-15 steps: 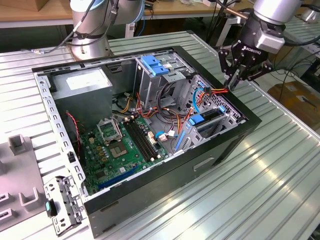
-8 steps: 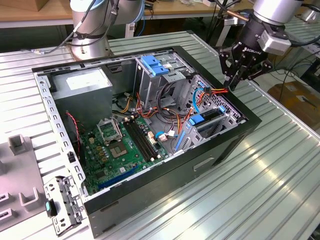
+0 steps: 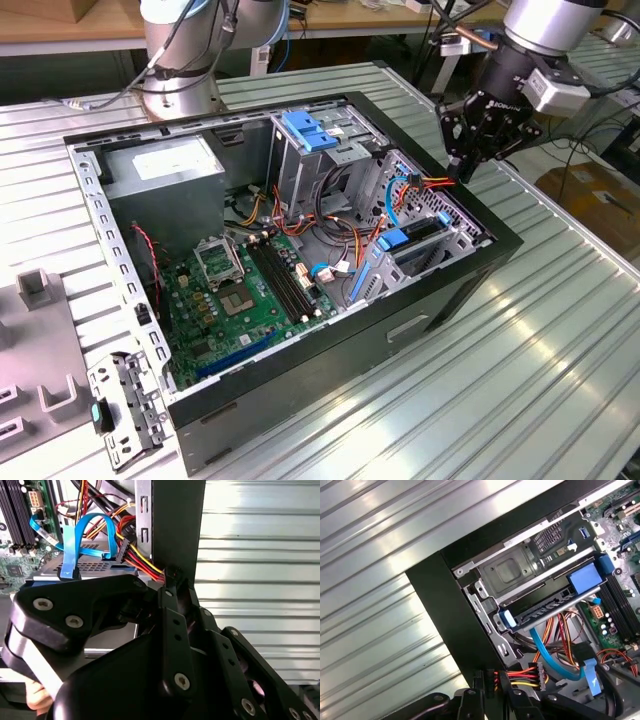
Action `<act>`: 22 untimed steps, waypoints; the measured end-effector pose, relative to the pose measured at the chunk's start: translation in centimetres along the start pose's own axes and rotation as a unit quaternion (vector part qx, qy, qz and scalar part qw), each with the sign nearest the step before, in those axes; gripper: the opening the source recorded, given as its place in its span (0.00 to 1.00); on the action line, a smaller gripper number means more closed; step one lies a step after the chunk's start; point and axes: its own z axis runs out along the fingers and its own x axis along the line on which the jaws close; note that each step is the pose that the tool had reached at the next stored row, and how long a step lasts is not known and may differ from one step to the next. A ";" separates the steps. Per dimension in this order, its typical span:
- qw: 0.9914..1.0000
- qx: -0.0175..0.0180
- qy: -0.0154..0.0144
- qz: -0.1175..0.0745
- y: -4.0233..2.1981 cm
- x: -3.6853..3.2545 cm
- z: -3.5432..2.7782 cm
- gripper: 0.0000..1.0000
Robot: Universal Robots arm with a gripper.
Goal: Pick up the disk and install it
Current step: 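Insert the first disk wire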
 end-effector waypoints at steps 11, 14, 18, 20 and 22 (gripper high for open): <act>1.000 0.001 0.002 -0.005 0.24 -0.25 0.21 0.25; 1.000 0.001 0.002 -0.005 0.24 -0.25 0.15 0.17; 1.000 0.001 0.002 -0.005 0.25 -0.24 -0.60 0.17; 1.000 0.001 0.002 -0.005 0.25 -0.24 -0.61 0.17; 1.000 0.001 0.002 -0.005 0.25 -0.24 -0.65 0.17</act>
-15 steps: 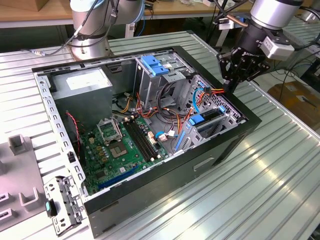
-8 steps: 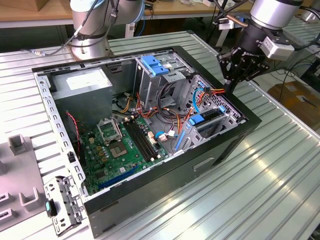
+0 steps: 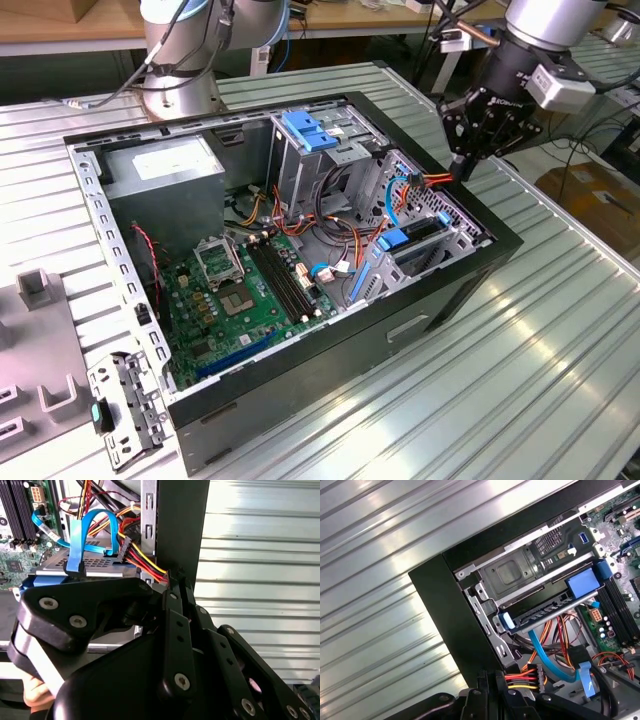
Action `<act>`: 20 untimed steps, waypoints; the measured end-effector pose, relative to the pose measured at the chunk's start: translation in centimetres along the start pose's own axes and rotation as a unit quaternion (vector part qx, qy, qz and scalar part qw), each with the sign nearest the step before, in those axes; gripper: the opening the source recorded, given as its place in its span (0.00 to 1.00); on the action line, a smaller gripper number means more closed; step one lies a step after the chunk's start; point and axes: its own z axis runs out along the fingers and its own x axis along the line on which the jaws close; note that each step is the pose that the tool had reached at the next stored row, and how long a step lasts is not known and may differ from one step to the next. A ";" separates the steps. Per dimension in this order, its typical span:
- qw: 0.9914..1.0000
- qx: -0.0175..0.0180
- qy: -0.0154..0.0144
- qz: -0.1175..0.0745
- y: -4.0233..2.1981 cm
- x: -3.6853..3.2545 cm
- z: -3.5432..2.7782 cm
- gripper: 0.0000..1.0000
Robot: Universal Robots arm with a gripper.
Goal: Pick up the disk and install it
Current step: 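Insert the first disk wire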
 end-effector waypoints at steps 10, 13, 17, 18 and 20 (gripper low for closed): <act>0.999 -0.001 0.000 0.034 0.03 -0.05 -0.04 0.17; 0.998 -0.001 0.000 0.056 0.03 -0.05 -0.04 0.17; 0.998 -0.002 0.000 0.069 0.14 -0.27 -0.05 0.17; 0.998 -0.002 0.000 0.070 0.21 -0.39 -0.05 0.17; 0.997 -0.002 0.000 0.072 0.31 -0.57 -0.05 0.17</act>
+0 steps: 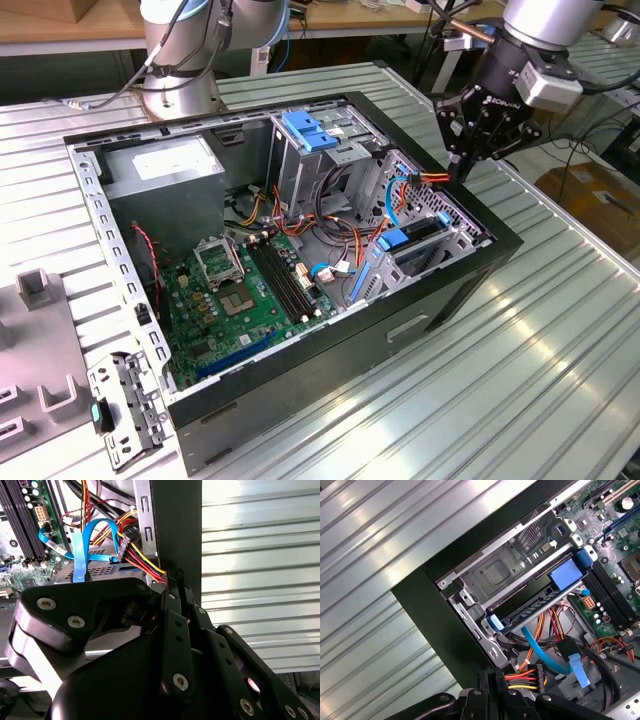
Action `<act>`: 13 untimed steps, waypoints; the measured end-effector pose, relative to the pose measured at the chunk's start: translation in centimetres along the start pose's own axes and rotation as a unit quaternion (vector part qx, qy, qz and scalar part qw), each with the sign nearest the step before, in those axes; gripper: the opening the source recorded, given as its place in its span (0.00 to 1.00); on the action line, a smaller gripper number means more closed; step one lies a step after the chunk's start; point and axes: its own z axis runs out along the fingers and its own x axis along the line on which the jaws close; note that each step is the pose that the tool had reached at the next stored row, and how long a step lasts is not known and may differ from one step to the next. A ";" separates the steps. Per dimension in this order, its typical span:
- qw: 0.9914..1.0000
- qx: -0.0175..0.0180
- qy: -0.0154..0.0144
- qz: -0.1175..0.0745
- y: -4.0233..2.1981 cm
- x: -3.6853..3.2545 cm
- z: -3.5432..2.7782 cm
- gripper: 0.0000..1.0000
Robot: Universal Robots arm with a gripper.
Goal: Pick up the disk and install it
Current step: 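Insert the first disk wire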
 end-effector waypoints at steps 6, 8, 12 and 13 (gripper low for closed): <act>0.999 -0.001 0.000 0.036 0.07 -0.10 0.00 0.17; 0.999 -0.001 0.000 0.043 0.15 -0.22 -0.01 0.17; 0.999 -0.001 0.000 0.046 0.50 -0.66 -0.01 0.17; 0.999 -0.001 0.000 0.046 0.49 -0.66 -0.01 0.17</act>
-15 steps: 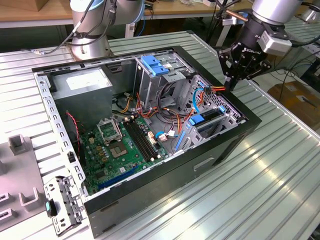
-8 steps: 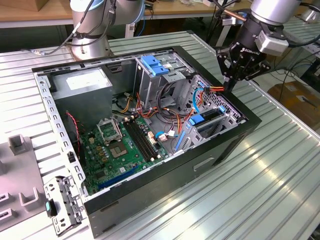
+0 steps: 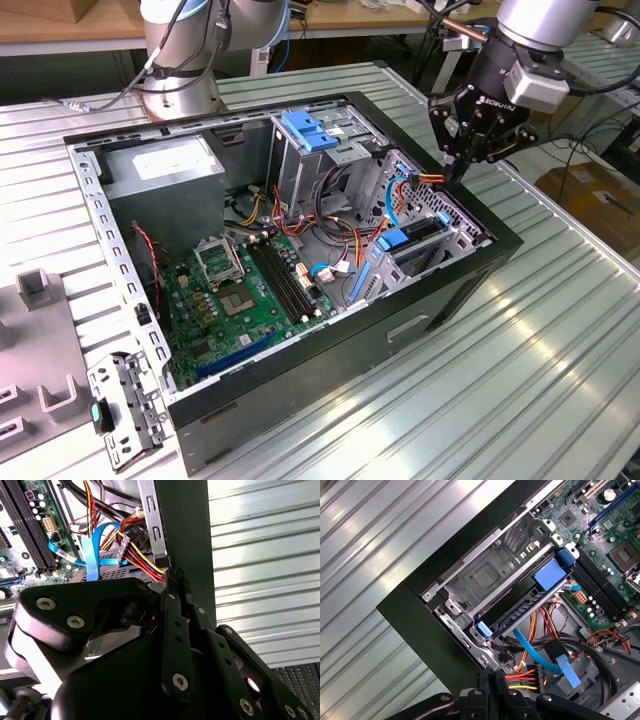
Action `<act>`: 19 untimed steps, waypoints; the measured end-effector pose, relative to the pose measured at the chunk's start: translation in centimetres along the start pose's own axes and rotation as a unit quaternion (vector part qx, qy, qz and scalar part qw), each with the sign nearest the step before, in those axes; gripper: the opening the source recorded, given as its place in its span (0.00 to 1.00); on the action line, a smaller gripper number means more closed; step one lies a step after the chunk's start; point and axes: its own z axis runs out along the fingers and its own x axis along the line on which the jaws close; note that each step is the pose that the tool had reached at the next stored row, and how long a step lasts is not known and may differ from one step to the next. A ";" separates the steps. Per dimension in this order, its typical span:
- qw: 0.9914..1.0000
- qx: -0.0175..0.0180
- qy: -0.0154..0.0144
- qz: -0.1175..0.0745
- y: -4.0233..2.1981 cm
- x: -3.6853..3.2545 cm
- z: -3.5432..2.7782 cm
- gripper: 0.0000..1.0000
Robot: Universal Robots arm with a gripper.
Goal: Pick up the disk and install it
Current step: 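Insert the first disk wire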
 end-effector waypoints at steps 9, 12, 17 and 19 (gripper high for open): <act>1.000 0.000 0.000 0.000 0.00 -0.01 0.00 0.17; 1.000 0.000 0.000 0.000 0.00 -0.01 0.00 0.17; 1.000 0.000 0.000 0.000 0.00 -0.01 0.00 0.17; 1.000 0.000 0.000 0.001 0.00 -0.01 0.00 0.17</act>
